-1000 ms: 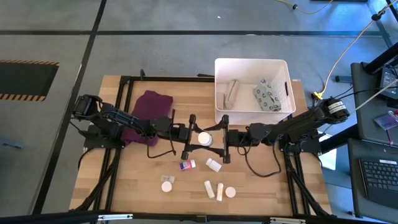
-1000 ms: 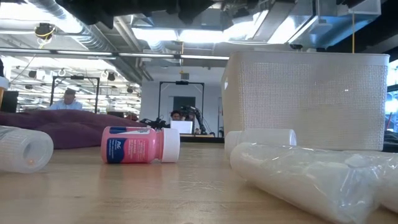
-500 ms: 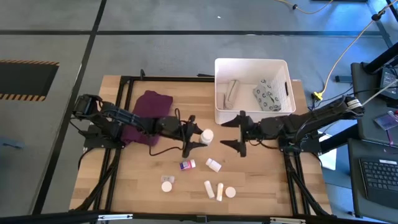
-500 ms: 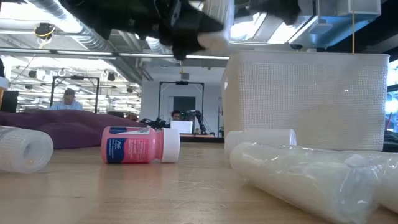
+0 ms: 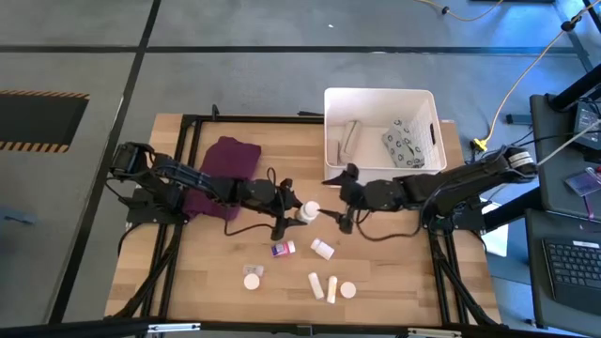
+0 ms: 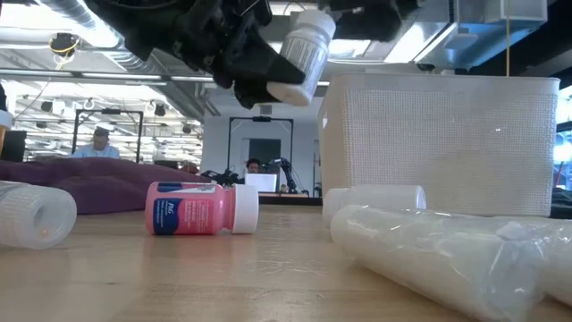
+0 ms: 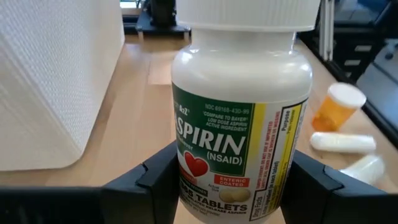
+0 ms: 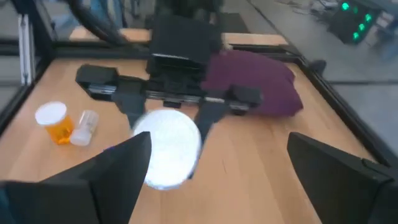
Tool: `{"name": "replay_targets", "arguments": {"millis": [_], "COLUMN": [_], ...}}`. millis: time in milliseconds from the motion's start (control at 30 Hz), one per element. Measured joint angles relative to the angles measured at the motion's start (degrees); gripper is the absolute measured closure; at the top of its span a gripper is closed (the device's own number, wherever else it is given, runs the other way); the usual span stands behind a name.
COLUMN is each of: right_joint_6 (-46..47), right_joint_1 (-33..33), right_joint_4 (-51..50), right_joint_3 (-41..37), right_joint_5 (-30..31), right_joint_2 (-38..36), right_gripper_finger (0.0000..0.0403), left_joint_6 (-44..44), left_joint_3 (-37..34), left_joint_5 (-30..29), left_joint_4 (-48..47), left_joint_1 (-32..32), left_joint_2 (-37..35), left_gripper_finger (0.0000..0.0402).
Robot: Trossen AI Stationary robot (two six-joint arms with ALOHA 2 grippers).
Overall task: Pick & place medical supplies in basket/bin
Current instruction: Put the left white pill bottle into the white bin
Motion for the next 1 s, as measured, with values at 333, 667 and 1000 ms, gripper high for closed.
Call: {"name": "replay_targets", "arguments": {"millis": [333,667,1000], "right_joint_6": [1.9,6.1,8.7], "right_joint_1": [0.2,0.4,0.4], "right_joint_4": [-9.1,-11.6,-9.4], "right_joint_3": [9.3,11.3,11.3], "right_joint_5": [-0.2,-3.0,-5.0], "right_joint_2": [9.5,10.4,10.5], "right_gripper_finger": [0.0028,0.0028,0.0028], "left_joint_6": [2.9,3.7,3.9], "left_joint_3": [-0.2,-0.2,-0.1], "left_joint_5": [0.0,-0.8,-0.8], "left_joint_4": [-3.1,-2.7,-2.0], "left_joint_1": [-0.5,-0.4,-0.8], "left_joint_2": [0.1,0.1,0.0], "left_gripper_finger": [0.0197,0.0197,0.0198]}}
